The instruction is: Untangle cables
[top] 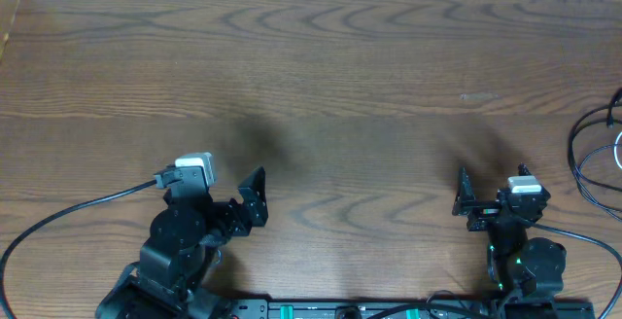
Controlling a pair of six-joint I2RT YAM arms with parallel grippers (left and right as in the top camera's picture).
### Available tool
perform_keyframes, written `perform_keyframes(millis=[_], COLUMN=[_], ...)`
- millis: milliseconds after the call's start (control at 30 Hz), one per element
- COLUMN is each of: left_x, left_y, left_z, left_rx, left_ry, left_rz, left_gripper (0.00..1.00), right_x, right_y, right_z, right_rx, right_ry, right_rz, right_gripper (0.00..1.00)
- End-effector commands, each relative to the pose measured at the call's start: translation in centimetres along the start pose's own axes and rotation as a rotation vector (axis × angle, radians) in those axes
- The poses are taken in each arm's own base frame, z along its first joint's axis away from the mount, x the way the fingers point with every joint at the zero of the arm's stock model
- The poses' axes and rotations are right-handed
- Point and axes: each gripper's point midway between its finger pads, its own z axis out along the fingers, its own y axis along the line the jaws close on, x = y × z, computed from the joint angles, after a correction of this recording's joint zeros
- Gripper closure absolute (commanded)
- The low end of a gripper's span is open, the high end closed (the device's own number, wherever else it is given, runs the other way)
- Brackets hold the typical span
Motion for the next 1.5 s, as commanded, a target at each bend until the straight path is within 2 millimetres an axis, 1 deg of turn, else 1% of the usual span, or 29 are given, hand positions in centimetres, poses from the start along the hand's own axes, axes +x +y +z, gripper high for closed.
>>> perform_keyframes(millis=[0, 33, 100, 200, 267, 367, 467, 533, 667, 733, 800, 833, 1000, 1133, 1267, 1367, 1467], left_x=[-0.2, -0.1, 0.4, 1.0, 1.3, 0.9, 0.4, 0.4, 0.1, -0.5, -0.6, -0.6, -0.8, 0.1, 0.5, 1.0, 1.9], left_y=[1.4, 1.5, 1.4, 1.4, 1.2, 0.8, 0.9, 1.6, 3.6, 4.7, 5.8, 6.8, 8.6, 9.9, 10.6, 10.9, 11.5], left_z=[0.8, 1.3, 2.9, 4.8, 6.0, 6.7, 6.7, 6.8, 6.9, 6.5, 6.1, 5.6, 4.3, 3.5, 3.0, 3.2, 3.9], left_rx=[-0.075, -0.080, -0.066, -0.039, -0.002, 0.054, 0.068, 0.054, -0.004, -0.036, -0.066, -0.093, -0.151, -0.185, -0.199, -0.191, -0.197], left_ry=[-0.040, -0.048, -0.075, -0.132, -0.205, -0.311, -0.385, -0.416, -0.449, -0.471, -0.477, -0.482, -0.517, -0.502, -0.533, -0.547, -0.525], left_rz=[0.059, 0.077, 0.107, 0.092, 0.072, 0.043, 0.022, 0.009, -0.016, -0.028, -0.036, -0.043, -0.062, -0.069, -0.077, -0.077, -0.078], left_gripper=[0.04, 0.04, 0.04, 0.04, 0.04, 0.04, 0.04, 0.04, 0.04, 0.04, 0.04, 0.04, 0.04, 0.04, 0.04, 0.04, 0.04], right_x=[0.0, 0.0, 0.0, 0.0, 0.0, 0.0, 0.0, 0.0, 0.0, 0.0, 0.0, 0.0, 0.0, 0.0, 0.0, 0.0, 0.0], right_y=[0.1, 0.1, 0.1, 0.1, 0.1, 0.1, 0.1, 0.1, 0.1, 0.1, 0.1, 0.1, 0.1, 0.1, 0.1, 0.1, 0.1], right_z=[0.0, 0.0, 0.0, 0.0, 0.0, 0.0, 0.0, 0.0, 0.0, 0.0, 0.0, 0.0, 0.0, 0.0, 0.0, 0.0, 0.0], right_rx=[-0.002, -0.002, -0.002, -0.002, -0.002, -0.002, -0.002, -0.002, -0.002, -0.002, -0.002, -0.002, -0.002, -0.002, -0.002, -0.002, -0.002], right_ry=[-0.001, -0.001, -0.001, -0.001, -0.001, -0.001, -0.001, -0.001, -0.001, -0.001, -0.001, -0.001, -0.001, -0.001, -0.001, -0.001, -0.001], right_rz=[0.012, 0.012, 0.012, 0.012, 0.012, 0.012, 0.012, 0.012, 0.012, 0.012, 0.012, 0.012, 0.012, 0.012, 0.012, 0.012, 0.012], right_gripper=[0.01, 0.01, 0.01, 0.01, 0.01, 0.01, 0.01, 0.01, 0.01, 0.01, 0.01, 0.01, 0.01, 0.01, 0.01, 0.01, 0.01])
